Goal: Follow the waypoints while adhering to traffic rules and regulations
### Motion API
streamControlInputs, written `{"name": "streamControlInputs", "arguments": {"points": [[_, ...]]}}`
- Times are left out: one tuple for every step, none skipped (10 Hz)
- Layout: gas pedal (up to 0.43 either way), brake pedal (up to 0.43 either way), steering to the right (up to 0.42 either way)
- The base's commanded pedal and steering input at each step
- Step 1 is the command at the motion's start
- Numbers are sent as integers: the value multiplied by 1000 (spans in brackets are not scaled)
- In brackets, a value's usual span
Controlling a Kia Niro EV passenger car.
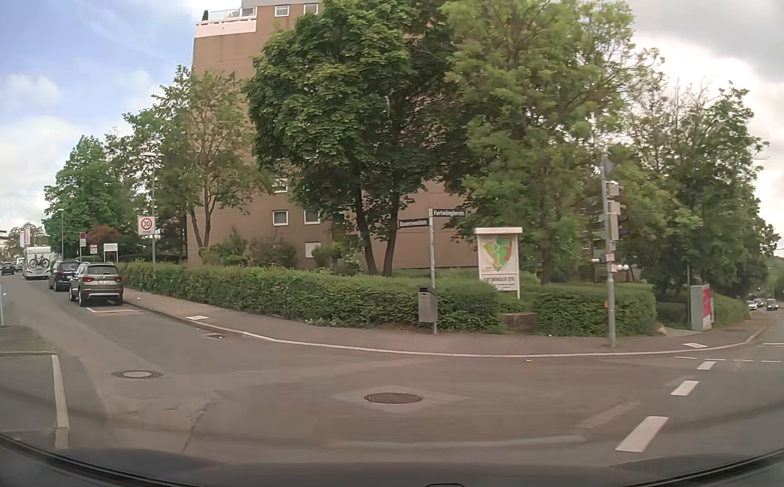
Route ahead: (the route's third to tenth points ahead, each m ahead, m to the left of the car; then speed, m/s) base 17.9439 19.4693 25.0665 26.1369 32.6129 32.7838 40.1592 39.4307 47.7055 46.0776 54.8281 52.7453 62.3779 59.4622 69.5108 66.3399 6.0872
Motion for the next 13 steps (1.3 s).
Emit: {"name": "streamControlInputs", "arguments": {"points": [[47,0,-256],[59,0,-268],[59,0,-281],[67,0,-294],[67,0,-306],[79,0,-317],[79,0,-326],[79,0,-327],[98,0,-325],[98,0,-323],[98,0,-323],[98,0,-320],[110,0,-312]]}}
